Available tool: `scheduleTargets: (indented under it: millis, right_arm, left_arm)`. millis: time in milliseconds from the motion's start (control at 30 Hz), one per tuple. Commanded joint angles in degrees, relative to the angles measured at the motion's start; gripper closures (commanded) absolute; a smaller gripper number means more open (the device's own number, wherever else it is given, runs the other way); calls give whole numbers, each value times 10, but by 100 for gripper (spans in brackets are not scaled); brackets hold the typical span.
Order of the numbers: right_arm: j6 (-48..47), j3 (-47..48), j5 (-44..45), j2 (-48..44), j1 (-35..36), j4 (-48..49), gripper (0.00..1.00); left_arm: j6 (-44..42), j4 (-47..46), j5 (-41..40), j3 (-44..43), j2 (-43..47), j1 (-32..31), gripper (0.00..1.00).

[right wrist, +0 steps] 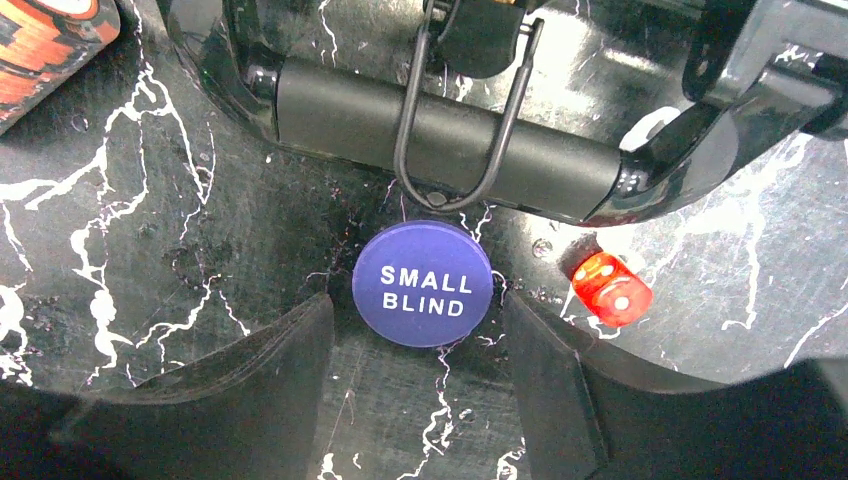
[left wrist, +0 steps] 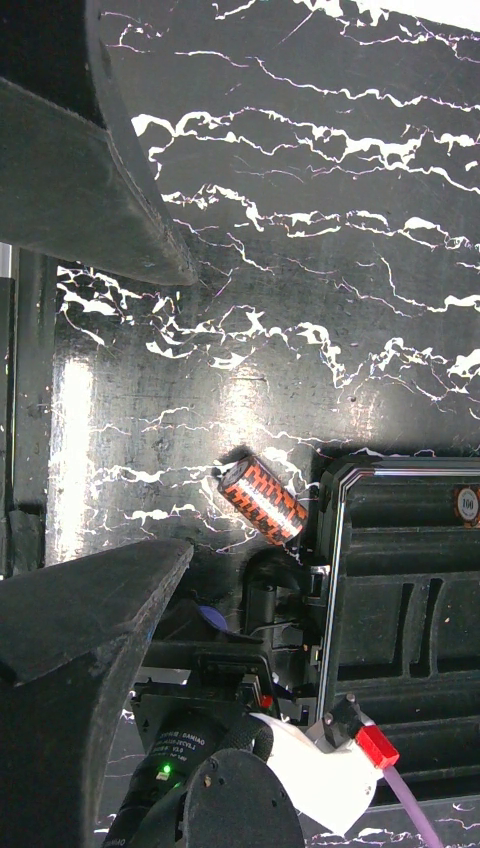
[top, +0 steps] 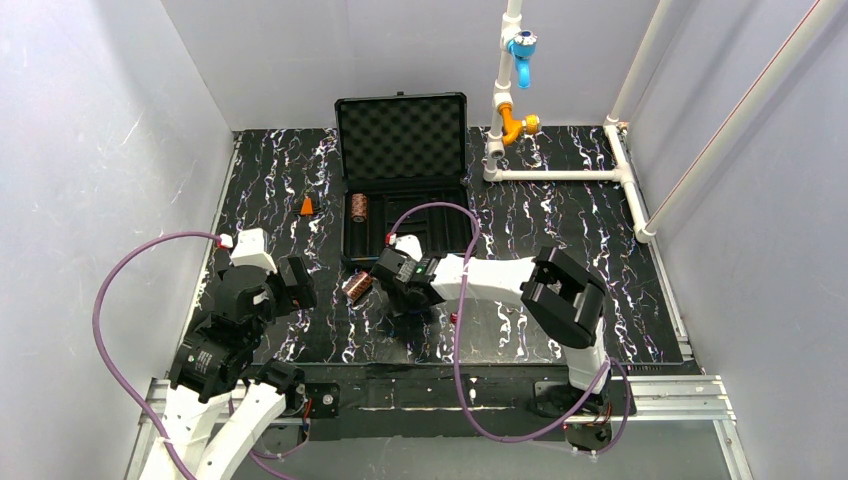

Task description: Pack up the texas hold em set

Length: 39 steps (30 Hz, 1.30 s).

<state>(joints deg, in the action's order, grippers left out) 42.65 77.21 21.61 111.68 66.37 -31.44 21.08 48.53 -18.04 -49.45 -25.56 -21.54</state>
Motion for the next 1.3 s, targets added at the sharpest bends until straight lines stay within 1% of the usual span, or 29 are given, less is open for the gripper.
scheduleTargets:
  millis: [0, 267, 633, 900, 1267]
  right_arm:
    - [10, -26, -29, -14, 0, 11, 31]
    - [15, -47, -30, -2, 2, 8, 35]
    - [6, -31, -28, 26, 3, -2, 35]
    - [5, -13, -20, 54, 22, -24, 34]
    - [7, -27, -23, 65, 24, -20, 36]
  left_arm:
    - [3, 12, -13, 2, -3, 2, 2]
    - [3, 11, -13, 2, 1, 2, 2]
    - [3, 12, -14, 3, 3, 2, 2]
    - [3, 12, -15, 3, 7, 3, 2]
    - [3, 11, -15, 3, 9, 2, 2]
